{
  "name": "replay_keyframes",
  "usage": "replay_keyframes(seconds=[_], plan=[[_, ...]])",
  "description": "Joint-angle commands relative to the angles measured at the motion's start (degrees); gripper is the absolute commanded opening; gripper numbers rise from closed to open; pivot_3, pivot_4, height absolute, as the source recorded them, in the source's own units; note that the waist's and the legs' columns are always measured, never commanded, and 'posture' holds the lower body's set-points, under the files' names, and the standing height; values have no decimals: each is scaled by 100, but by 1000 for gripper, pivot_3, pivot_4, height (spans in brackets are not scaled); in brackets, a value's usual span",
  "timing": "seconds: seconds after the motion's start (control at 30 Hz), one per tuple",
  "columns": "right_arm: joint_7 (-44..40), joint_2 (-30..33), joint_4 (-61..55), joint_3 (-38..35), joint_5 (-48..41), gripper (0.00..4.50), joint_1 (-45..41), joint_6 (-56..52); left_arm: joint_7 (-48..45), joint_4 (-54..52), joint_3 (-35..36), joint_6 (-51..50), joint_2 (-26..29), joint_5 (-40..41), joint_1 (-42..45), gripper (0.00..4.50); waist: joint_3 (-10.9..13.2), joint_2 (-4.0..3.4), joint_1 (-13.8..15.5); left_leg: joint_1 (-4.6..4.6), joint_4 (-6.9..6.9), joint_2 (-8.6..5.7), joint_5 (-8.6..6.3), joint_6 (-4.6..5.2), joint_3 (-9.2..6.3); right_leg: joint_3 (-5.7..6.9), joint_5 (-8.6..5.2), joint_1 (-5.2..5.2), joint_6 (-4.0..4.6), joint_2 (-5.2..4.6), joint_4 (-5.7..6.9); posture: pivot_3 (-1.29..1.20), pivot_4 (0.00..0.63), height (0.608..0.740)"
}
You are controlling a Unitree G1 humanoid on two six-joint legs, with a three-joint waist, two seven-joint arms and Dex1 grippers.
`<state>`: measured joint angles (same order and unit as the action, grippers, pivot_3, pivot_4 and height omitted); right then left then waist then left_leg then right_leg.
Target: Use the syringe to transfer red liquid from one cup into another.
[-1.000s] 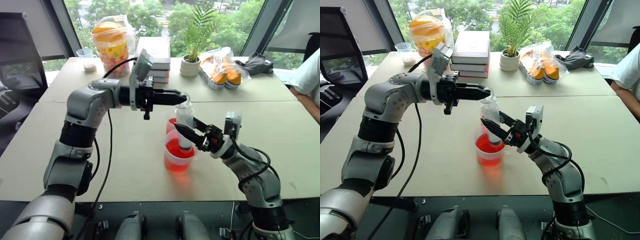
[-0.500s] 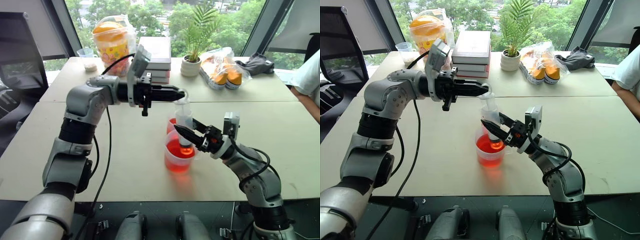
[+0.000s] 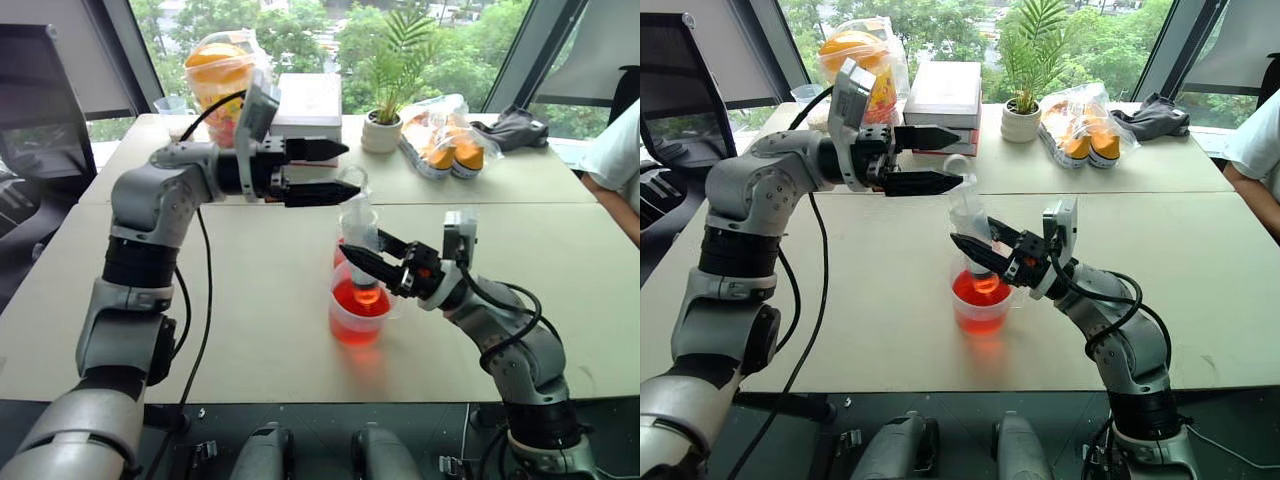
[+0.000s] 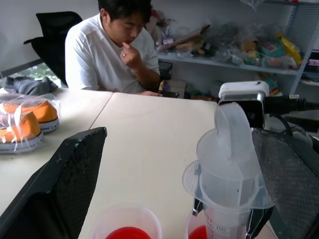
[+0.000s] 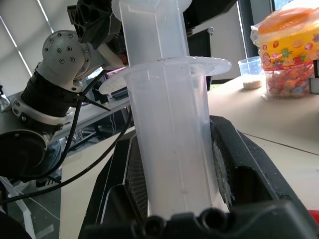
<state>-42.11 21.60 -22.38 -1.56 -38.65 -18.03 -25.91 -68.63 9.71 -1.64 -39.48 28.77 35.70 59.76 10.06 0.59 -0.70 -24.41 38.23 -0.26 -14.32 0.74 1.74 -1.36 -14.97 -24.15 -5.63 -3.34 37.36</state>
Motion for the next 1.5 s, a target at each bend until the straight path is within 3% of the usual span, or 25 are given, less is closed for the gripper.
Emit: replay_keyframes(seconds=[0.03, 0.27, 0.43, 0.73, 1.17, 1.27, 1.5], plan=[[150, 48, -377, -311, -345, 1407, -283, -43, 14, -233, 189, 1, 201, 18, -137, 4470, 0, 0, -1, 0, 0, 0, 0, 0, 0, 0, 0, -1, 0, 0, 0, 0, 150, 740], [476, 60, 51, -705, -839, 1407, -1433, -310, 91, -369, 321, -31, 599, 5, -497, 4470, 0, 0, -19, 0, 0, 1, 0, 0, 2, -2, 0, -4, 0, -3, 4, 0, 150, 740], [-33, 4, 1462, -618, -247, 1407, -2380, 390, 187, -453, 316, -20, 604, 30, -545, 4470, -1, 1, 10, 0, 0, 0, 0, 0, 1, 2, 0, -2, 0, -3, 2, 0, 150, 740], [-849, -436, 3452, -286, 834, 1407, -2378, 2050, 308, -336, 291, 210, 551, -89, -409, 4470, 0, 0, -21, -3, -7, -1, 0, -1, 5, 1, 0, -7, 0, -3, -4, 0, 150, 740], [-781, -621, 3506, -254, 1129, 1407, -2137, 2318, 615, 1880, 65, 1386, -796, -923, 1168, 4470, 0, 0, -24, -4, -5, -2, 2, -3, 6, 2, 1, -8, -1, -1, -3, 0, 150, 740], [-777, -624, 3462, -230, 1156, 1407, -2119, 2312, 539, 2163, 109, 1498, -945, -983, 1310, 3627, 0, 0, -34, -4, -8, 1, 2, -3, 7, 0, 1, -11, -1, 2, -3, 0, 150, 740], [-793, -659, 3434, -193, 1211, 1407, -2103, 2316, 395, 2297, 146, 1573, -1034, -1041, 1370, 321, 0, 0, -22, -5, -8, 0, 2, -3, 8, -1, 1, -12, -1, 1, -2, 0, 150, 740]])
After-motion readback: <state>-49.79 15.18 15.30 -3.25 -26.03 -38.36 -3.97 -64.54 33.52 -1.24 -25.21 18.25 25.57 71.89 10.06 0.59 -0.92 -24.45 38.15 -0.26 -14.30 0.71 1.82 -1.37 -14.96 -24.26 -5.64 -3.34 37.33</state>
